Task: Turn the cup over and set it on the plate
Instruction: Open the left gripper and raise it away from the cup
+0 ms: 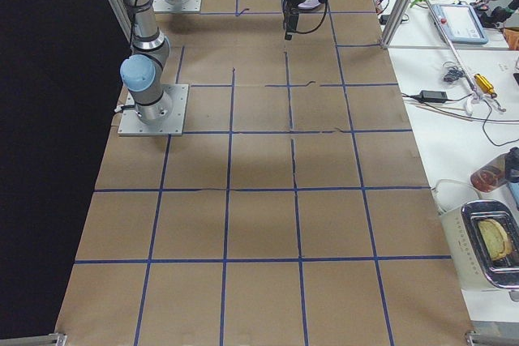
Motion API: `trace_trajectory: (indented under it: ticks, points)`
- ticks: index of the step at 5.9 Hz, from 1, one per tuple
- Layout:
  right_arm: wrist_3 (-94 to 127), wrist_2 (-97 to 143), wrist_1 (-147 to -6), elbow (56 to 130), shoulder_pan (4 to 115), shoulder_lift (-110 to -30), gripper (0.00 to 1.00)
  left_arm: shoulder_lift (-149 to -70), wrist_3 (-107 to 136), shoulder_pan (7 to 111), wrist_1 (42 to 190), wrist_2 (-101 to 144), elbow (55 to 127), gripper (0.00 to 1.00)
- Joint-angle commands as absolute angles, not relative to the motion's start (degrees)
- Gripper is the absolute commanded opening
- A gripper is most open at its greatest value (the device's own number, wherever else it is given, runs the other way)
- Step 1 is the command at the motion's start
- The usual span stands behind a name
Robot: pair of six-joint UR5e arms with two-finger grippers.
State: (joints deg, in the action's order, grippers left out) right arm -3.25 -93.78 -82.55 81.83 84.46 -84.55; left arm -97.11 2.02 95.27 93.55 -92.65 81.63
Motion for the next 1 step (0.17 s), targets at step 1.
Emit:
trace_trajectory:
  ticks: [1]
  points:
    - [-3.3, -93.8, -82.6, 81.8, 84.5, -84.6, 1.00, -97.1, 2.0, 95.3, 93.6, -92.5, 81.7, 1.00]
